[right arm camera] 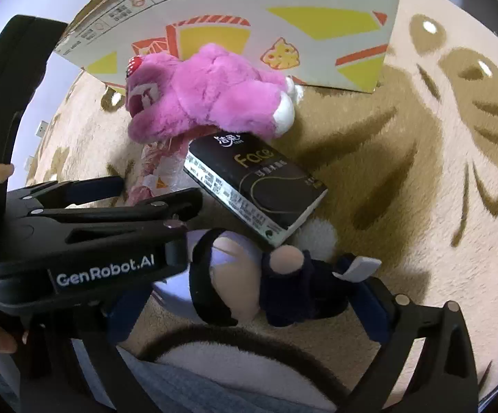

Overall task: Organize soft objects
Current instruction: 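Grasp the pink wrapped package with the left tool while the right tool grasps the white-haired doll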

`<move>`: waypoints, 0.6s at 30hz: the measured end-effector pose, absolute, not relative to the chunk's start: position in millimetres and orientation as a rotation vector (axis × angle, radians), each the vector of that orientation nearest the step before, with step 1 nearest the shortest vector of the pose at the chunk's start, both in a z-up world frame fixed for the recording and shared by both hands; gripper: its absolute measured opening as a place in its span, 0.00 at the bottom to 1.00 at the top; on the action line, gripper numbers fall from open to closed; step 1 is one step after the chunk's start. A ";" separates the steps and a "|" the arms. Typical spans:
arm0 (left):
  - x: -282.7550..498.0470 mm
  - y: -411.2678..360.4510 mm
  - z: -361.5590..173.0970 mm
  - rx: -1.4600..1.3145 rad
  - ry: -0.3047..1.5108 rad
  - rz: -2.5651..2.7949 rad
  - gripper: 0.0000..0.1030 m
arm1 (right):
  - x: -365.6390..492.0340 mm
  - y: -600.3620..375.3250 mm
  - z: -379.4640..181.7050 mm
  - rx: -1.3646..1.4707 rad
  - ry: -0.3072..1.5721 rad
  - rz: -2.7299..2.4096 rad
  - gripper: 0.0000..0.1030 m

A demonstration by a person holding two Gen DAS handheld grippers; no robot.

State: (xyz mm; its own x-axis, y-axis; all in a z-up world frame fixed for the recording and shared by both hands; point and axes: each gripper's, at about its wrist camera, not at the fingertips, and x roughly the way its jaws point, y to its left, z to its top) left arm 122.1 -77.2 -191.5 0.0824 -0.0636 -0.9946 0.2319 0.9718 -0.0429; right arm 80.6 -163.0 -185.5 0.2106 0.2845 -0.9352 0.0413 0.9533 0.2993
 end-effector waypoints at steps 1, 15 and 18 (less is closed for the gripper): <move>122.2 -77.4 -189.9 0.137 1.474 -0.225 0.66 | 80.5 -163.8 -185.6 0.290 1.353 0.174 1.00; 104.6 -69.3 -172.1 0.113 1.468 -0.278 0.18 | 70.0 -186.7 -167.2 0.310 1.283 0.138 0.93; 101.8 -59.0 -169.4 0.055 1.482 -0.279 0.16 | 67.2 -189.7 -163.7 0.305 1.276 0.124 0.93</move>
